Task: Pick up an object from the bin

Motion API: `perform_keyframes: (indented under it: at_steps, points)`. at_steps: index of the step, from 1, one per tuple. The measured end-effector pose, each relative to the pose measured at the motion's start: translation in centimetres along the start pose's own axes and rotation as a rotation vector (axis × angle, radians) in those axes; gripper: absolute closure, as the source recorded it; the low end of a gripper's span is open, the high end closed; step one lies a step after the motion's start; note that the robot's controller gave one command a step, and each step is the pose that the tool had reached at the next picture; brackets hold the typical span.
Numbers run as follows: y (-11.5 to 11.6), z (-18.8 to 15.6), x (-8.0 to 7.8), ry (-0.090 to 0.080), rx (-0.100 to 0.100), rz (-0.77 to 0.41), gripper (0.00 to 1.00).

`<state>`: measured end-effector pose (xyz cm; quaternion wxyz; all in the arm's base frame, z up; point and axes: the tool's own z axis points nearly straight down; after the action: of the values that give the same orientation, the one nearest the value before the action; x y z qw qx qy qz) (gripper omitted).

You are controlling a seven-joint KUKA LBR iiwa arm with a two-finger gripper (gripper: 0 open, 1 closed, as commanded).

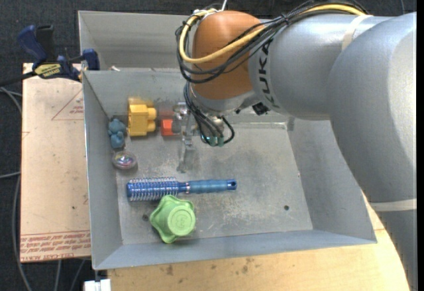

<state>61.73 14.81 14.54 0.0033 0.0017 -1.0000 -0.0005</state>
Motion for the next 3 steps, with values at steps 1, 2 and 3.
perform_keyframes:
  at_steps: [1, 2, 3]
  points:
    - [0.9, 7.9, 9.5, 0.001, 0.001, -0.166, 0.0]
    - [0.9, 7.7, 9.2, -0.005, 0.0, -0.163, 1.0]
    - [1.3, -3.8, 10.4, -0.014, -0.001, -0.156, 1.0]
